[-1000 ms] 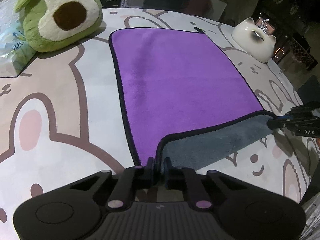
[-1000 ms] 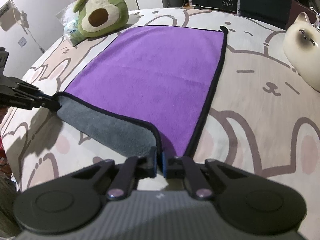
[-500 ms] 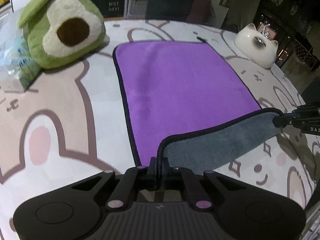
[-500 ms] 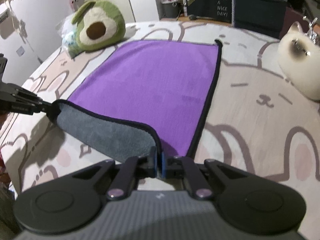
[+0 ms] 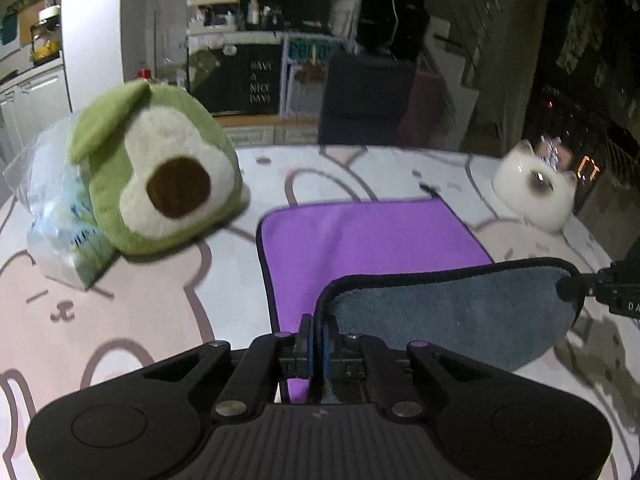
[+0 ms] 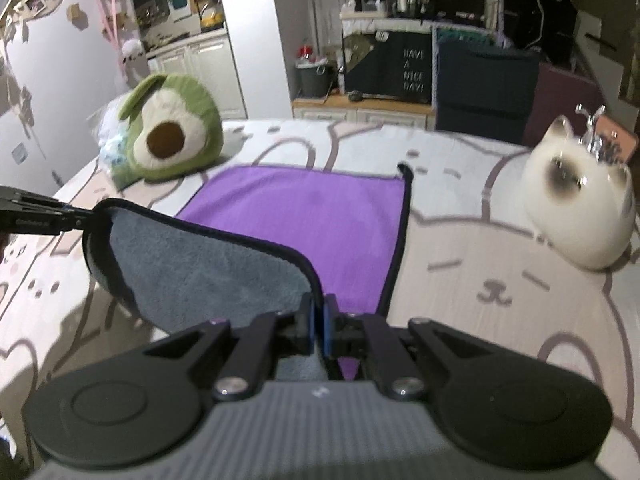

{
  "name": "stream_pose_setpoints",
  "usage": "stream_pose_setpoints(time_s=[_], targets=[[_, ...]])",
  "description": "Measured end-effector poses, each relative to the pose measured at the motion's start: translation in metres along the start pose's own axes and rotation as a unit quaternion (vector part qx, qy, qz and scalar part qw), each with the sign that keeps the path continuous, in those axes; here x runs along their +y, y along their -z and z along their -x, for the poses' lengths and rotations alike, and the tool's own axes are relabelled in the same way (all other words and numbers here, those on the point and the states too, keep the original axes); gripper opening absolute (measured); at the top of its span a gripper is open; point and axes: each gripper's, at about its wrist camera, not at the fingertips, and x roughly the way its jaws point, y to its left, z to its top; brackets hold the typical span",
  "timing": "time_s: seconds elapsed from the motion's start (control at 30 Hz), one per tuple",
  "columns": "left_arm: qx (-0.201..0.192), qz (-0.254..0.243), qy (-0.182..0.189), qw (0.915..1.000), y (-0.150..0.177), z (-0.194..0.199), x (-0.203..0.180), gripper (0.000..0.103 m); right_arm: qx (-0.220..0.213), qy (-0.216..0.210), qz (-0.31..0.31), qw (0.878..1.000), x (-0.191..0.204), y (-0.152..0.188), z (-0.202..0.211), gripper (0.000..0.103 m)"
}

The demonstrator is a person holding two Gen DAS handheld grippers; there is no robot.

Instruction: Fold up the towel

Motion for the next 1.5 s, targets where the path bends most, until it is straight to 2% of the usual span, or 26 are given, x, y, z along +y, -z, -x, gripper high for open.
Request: stream_pose_setpoints(time_s=[0.2,0.63,1.5], targets=[[-0.021,0.009,-0.007,0.9997,-0.016,-0.006,0.004,0.005,-0.034,0.01,-0.017,0.999,-0.006,-0.02,-0.005,0.005],[-0.045,0.024,-0.018,0.9985,-0.044,-0.032,0.014,0.005,-0.064,0.018,-0.047,0.997,-0.02,-0.055,-0.032,0.005],[-0.069,0.055,-0.037,0.9954,-0.079,-0.1,0.032,0.005,-0.072,0.051,-0.068,0.994,-0.034,-0.092,-0.096,0.006]])
